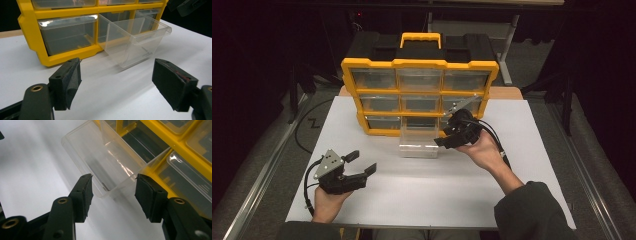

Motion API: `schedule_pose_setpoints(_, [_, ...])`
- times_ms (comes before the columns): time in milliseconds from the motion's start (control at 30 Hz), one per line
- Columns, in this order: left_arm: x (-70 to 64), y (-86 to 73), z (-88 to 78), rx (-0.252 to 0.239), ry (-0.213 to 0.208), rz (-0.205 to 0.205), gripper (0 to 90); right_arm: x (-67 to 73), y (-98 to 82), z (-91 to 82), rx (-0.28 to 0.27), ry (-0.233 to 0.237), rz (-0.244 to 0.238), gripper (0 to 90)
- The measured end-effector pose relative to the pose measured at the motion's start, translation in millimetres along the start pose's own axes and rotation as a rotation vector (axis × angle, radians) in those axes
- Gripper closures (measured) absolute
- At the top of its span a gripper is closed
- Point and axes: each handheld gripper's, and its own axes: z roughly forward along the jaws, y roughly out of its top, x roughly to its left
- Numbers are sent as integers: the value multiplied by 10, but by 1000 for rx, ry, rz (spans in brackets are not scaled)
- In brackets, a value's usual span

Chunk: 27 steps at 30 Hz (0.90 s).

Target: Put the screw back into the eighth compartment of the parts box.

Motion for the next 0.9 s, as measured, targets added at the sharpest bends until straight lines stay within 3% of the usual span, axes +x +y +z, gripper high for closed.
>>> schedule_pose_setpoints(333, [-1,-1,2,0,0,-2,236,-42,-158,-122,-65,-17,8,405])
schedule_pose_setpoints(467, [-1,-1,3,2,1,0,236,-65,-253,-177,-98,-21,33,362])
schedule_pose_setpoints(900, [0,-2,4,3,5,-2,236,-104,-503,-276,-135,-42,46,318])
